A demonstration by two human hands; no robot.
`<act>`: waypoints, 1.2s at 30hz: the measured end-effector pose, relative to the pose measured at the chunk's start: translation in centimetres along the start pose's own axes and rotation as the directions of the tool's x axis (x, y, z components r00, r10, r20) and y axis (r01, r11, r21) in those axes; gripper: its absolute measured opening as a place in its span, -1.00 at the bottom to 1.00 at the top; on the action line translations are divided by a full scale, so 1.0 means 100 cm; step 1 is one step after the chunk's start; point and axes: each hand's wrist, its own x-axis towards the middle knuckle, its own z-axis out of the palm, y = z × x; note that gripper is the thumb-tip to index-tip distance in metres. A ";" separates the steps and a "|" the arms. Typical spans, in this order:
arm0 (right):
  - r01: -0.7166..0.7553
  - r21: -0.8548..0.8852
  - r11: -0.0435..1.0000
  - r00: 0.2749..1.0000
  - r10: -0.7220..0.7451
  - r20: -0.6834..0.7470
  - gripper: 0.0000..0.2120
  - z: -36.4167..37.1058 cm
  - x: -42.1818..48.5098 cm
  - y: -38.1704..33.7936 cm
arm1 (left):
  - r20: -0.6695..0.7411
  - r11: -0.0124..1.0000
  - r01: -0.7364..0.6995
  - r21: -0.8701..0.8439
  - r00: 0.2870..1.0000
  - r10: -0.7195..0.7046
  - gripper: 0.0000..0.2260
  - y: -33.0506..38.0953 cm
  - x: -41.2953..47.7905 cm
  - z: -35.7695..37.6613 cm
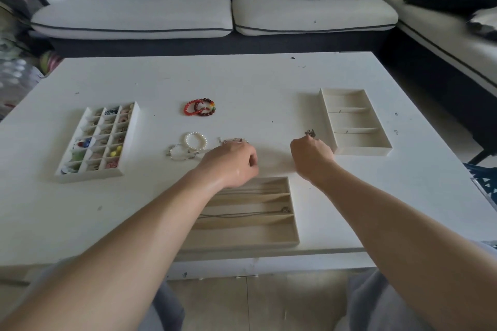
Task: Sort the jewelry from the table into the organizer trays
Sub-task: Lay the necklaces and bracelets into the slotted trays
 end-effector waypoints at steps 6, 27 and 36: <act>-0.065 0.621 0.781 0.995 0.095 -0.015 -0.94 -0.021 0.011 0.023 | -0.041 0.984 0.016 -0.177 0.999 -0.023 -0.94 -0.007 0.002 -0.002; 0.005 1.000 -0.024 0.941 -0.339 -0.013 -0.76 -0.079 -0.016 0.012 | -0.075 0.283 -0.072 -0.956 0.997 -0.002 -0.92 0.018 -0.005 -0.012; -0.089 0.991 0.096 0.927 -0.356 0.118 -0.71 -0.081 -0.017 0.023 | 0.006 0.344 0.035 -0.938 0.996 -0.086 -0.91 0.010 -0.005 -0.025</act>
